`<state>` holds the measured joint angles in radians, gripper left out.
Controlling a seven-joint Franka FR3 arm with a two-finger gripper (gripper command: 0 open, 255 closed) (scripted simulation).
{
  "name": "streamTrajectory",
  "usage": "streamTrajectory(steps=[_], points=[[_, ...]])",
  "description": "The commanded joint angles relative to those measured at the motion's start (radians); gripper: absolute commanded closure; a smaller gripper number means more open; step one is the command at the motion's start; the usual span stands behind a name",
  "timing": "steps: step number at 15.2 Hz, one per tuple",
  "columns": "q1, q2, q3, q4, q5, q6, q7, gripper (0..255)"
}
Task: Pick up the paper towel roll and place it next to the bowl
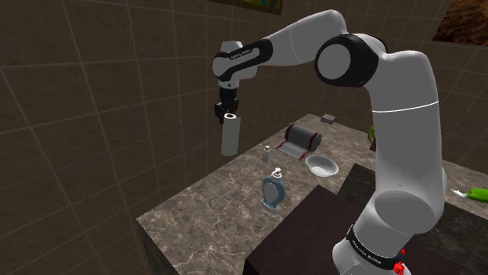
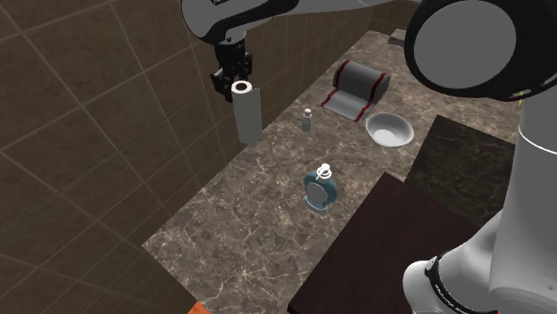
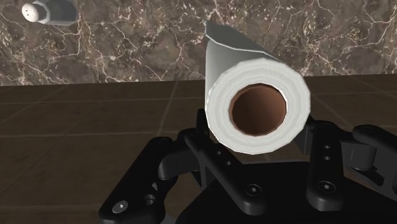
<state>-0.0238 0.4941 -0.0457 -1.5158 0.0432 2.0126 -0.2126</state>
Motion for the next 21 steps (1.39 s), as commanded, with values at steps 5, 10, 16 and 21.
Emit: streamTrajectory(steps=[5, 10, 16, 21], points=[[0.0, -0.022, -0.001, 0.047, -0.002, -0.069, 0.002, 255], [-0.001, -0.034, -0.001, 0.096, -0.003, -0.13, 0.004, 255], [-0.001, -0.041, -0.002, 0.165, -0.004, -0.207, 0.005, 255], [-0.015, -0.063, -0.007, 0.182, -0.003, -0.246, -0.012, 255]])
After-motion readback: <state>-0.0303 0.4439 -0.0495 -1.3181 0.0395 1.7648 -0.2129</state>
